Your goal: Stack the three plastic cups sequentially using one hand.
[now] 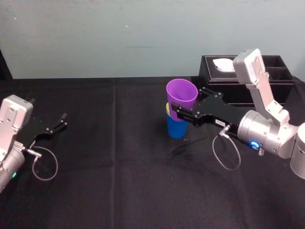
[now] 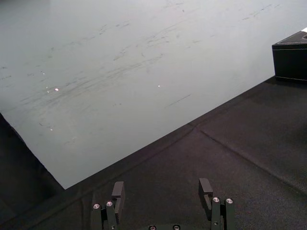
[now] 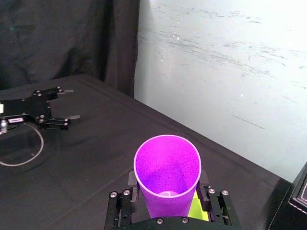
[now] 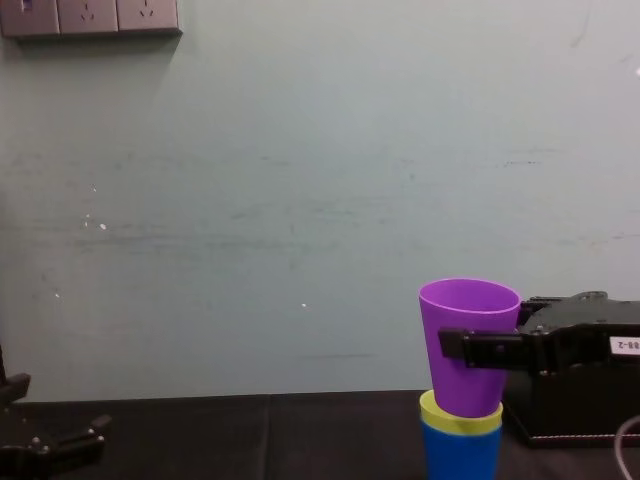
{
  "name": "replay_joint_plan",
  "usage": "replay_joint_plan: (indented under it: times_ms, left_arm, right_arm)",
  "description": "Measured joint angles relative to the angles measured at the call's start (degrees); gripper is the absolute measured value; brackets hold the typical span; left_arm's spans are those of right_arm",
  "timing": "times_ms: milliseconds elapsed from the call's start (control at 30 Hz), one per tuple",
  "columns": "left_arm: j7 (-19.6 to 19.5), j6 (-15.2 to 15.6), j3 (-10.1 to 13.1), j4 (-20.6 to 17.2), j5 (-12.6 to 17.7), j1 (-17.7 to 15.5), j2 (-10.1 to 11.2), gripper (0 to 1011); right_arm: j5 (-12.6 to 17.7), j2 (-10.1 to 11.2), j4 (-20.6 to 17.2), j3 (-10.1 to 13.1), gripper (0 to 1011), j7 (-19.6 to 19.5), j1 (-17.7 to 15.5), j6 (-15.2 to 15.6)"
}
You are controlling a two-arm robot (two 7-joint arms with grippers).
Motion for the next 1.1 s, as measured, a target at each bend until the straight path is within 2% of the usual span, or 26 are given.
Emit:
replay_joint_plan:
  times_ms: [567,1100]
  left_arm:
    - [0.00,-0.01,0.00,0.00,0.00,0.00,0.00,1010]
    - [0.00,0.00,0.00,0.00,0.00,0.00,0.00,1010]
  right_arm:
    - [-1.79,-3.43,6.17,-0.79,719,-1.55,4.00,0.65]
    - [-2.34,-4.52,8.62,-0.46,719,-1.61,5.20,0.85]
